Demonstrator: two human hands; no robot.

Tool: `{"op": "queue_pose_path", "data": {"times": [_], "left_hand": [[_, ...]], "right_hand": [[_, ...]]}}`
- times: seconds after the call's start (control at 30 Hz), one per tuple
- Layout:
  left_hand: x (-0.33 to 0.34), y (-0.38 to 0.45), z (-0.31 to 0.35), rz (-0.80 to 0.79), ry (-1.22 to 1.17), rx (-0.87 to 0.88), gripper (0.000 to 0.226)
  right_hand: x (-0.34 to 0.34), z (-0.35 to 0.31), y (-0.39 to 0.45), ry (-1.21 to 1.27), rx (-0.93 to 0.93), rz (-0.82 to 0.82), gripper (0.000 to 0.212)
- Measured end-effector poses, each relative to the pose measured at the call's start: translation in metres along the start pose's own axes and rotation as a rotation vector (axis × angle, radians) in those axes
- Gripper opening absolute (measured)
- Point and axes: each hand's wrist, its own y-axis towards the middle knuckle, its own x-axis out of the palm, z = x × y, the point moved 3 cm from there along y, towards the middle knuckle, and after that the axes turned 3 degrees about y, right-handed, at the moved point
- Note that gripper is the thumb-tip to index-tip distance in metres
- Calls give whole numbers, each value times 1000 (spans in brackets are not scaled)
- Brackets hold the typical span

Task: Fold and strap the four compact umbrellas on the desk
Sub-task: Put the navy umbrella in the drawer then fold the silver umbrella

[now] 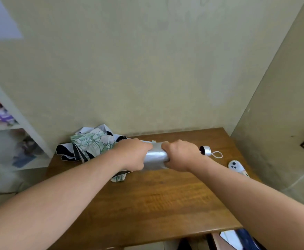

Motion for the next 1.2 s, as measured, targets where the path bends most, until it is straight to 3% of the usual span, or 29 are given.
{"op": "queue_pose_path", "data": {"times": [0.17,0.33,0.47,0.6,0.77,0.93,1.07,1.2], "left_hand": [[-4,-23,-18,-144,-200,9,24],[-11,-34,-38,-44,-118,-22,18],[-15,-42,-46,64,-81,-17,18],[-2,-45,-51,112,-70,-81,17],[9,-44,-51,87,-164,-134,19],[14,-45,-54,6,-303,-199,18],[10,-43,-54,-16,-382,-228,25],[6,-44,-54,-53,-441,-236,28]], "right_hand": [[-10,-17,-4,-16,-19,42,22],[-20,-28,0,59,45,-8,15],[-27,-23,4,200,61,-62,34],[-24,-22,9,200,18,-169,23],[-18,-18,17,155,-15,-171,24],[-16,-14,17,-49,-42,23,29],[-15,-17,16,-37,-52,143,22],[-18,-23,17,-160,-146,219,46]]}}
